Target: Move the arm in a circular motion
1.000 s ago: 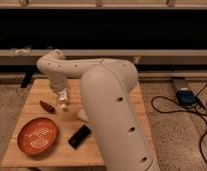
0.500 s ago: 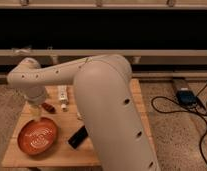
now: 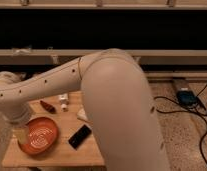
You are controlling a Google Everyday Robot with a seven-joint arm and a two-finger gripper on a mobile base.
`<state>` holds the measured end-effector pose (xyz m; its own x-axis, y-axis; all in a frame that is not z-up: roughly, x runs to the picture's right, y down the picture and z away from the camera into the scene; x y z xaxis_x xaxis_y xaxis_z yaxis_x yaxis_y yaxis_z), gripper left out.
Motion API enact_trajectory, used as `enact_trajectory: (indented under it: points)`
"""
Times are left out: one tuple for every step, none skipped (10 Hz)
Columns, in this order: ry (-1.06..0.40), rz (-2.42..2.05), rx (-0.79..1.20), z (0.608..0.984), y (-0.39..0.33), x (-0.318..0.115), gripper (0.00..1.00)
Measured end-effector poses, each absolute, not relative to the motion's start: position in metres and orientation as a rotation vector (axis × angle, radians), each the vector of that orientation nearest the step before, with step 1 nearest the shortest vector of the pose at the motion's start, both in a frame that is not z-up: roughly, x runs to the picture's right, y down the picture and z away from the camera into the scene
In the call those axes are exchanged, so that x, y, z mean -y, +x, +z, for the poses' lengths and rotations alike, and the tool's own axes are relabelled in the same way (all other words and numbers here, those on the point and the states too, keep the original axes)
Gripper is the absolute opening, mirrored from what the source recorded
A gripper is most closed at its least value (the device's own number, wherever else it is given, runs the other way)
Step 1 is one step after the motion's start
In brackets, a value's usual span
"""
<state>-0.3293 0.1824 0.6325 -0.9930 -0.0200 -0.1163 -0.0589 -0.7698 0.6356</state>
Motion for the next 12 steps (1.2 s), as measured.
enact_trajectory:
  points:
    - [-0.188, 2.933, -1.068, 0.622, -0.323, -0.191, 0.8]
    - [-0.188, 2.944, -1.081, 0.613, -0.311, -0.197, 0.8]
    - [-0.181, 2.961, -1.096, 0.607, -0.295, -0.202, 0.8]
    - [-0.168, 2.988, -1.112, 0.602, -0.272, -0.205, 0.8]
    - [-0.141, 3.03, -1.132, 0.599, -0.24, -0.206, 0.8]
    - [-0.121, 3.063, -1.146, 0.599, -0.217, -0.204, 0.8]
    - [-0.092, 3.105, -1.164, 0.599, -0.189, -0.202, 0.8]
    - [-0.06, 3.148, -1.183, 0.598, -0.162, -0.201, 0.8]
    - [-0.005, 3.21, -1.209, 0.598, -0.126, -0.2, 0.8]
    - [0.045, 3.266, -1.229, 0.599, -0.097, -0.199, 0.8]
    - [0.089, 3.315, -1.244, 0.602, -0.073, -0.195, 0.8]
    - [0.146, 3.379, -1.263, 0.609, -0.04, -0.187, 0.8]
